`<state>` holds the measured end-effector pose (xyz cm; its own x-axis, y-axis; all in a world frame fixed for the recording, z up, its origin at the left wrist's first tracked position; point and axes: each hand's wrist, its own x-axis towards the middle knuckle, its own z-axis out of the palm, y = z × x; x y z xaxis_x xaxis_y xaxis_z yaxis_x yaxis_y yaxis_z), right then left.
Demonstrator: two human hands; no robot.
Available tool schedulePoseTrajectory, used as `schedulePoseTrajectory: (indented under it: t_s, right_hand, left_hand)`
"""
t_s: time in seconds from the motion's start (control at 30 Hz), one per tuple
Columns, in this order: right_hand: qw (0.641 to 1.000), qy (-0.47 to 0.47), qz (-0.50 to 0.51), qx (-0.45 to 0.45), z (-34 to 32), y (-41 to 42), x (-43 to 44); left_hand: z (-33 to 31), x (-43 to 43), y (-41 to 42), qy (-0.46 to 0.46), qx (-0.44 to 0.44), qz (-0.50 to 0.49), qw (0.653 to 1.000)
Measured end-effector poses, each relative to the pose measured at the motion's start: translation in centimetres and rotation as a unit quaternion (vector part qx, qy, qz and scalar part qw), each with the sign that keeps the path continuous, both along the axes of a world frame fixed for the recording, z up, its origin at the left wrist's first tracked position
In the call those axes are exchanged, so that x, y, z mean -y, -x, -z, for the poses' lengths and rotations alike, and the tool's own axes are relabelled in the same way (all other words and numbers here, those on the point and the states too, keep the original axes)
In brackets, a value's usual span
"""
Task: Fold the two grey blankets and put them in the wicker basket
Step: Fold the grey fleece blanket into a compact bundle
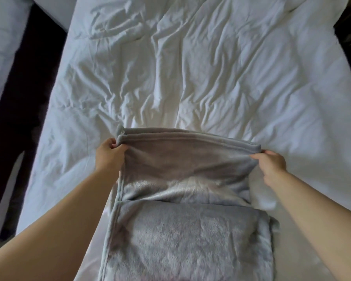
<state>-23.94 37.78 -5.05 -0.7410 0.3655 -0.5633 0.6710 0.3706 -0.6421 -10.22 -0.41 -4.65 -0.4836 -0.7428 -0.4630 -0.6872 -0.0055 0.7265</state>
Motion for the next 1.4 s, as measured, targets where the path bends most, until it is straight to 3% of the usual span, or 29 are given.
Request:
schedulePoseTrajectory:
  t_s: [0.13,0.3,0.4,0.6,0.73,0.83,0.9,1.0,1.17,1.3,1.4]
  right_hand:
    - [0.997,0.072,0.014,-0.009,-4.7,-3.7,-1.7]
    - [0.961,0.261,0.08,-0.042,-7.9,-11.3,-5.5]
    - [0.928,0.342,0.144,-0.014,-7.3,-17.5,-8.5]
    - [0.937,0.262,0.186,0.134,-1.9,-29.1,-12.2]
    - [0.922,0.279,0.241,0.116,1.0,-30.7,-12.2]
    - [0.927,0.264,0.244,0.108,1.0,-29.9,-11.3]
    - [0.942,0.242,0.193,0.127,0.4,-30.1,-10.9]
    - [0.952,0.234,0.168,0.104,-1.0,-30.4,-11.1]
    - [0.967,0.185,0.178,0.011,-3.1,-31.4,-13.1]
    - [0.976,0.123,0.17,0.05,-1.9,-33.3,-14.5]
    - [0.981,0.096,0.133,0.102,-1.2,-33.8,-14.3]
  left_hand:
    - [-3.7,-0.8,-4.3,0.071,0.006,-0.025,0.997]
    - [-6.8,-3.5,-12.0,-0.083,-0.131,-0.112,0.981]
    - [-6.8,-4.9,-17.5,-0.096,-0.128,-0.15,0.976]
    - [-2.2,-8.2,-27.4,-0.22,-0.077,-0.193,0.953]
    - [0.4,-9.2,-30.0,-0.377,-0.097,-0.257,0.885]
    - [0.5,-8.9,-30.2,-0.419,-0.114,-0.28,0.856]
    - [0.2,-8.8,-29.6,-0.425,-0.101,-0.257,0.862]
    - [-0.6,-9.0,-28.4,-0.381,-0.072,-0.194,0.901]
    - [-1.2,-7.7,-29.2,-0.269,-0.124,-0.271,0.916]
    - [0.7,-7.6,-31.4,-0.223,-0.024,-0.27,0.936]
    - [1.9,-8.0,-32.5,-0.189,0.084,-0.177,0.962]
